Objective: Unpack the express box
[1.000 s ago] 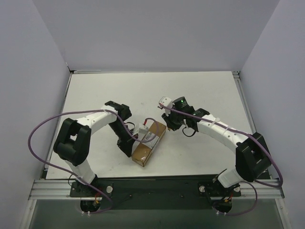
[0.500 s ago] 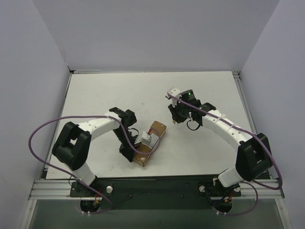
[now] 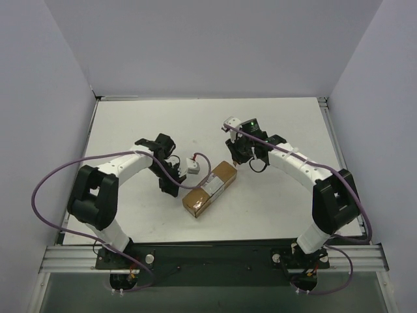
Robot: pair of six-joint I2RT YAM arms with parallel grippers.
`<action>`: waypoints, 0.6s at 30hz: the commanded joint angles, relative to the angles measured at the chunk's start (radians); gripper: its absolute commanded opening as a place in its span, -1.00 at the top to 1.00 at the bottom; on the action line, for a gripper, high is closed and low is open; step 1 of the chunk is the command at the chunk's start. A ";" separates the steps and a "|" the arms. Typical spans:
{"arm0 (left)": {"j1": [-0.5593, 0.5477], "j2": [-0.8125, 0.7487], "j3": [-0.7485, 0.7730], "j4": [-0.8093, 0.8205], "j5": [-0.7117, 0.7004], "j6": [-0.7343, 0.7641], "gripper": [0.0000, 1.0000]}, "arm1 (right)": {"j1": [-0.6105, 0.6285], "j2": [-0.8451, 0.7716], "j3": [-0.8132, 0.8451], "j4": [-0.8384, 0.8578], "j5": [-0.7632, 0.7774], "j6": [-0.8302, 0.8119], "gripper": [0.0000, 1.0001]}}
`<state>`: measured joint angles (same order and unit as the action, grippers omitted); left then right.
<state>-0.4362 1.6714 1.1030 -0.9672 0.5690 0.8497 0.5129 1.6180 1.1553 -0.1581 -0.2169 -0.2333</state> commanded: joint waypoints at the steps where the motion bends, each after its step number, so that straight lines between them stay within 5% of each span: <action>1: 0.045 0.016 0.087 0.119 -0.032 -0.080 1.00 | 0.027 -0.050 0.011 -0.018 -0.006 -0.009 1.00; 10: 0.100 -0.004 0.080 0.144 -0.006 -0.230 1.00 | 0.111 -0.274 -0.149 -0.198 -0.055 0.038 1.00; 18: 0.142 -0.180 -0.034 -0.142 0.146 0.113 1.00 | 0.020 -0.277 -0.097 -0.238 -0.007 0.014 1.00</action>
<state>-0.2897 1.5848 1.1023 -0.9226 0.6147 0.7765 0.5819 1.3430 1.0080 -0.3412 -0.2401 -0.2024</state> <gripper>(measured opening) 0.022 0.187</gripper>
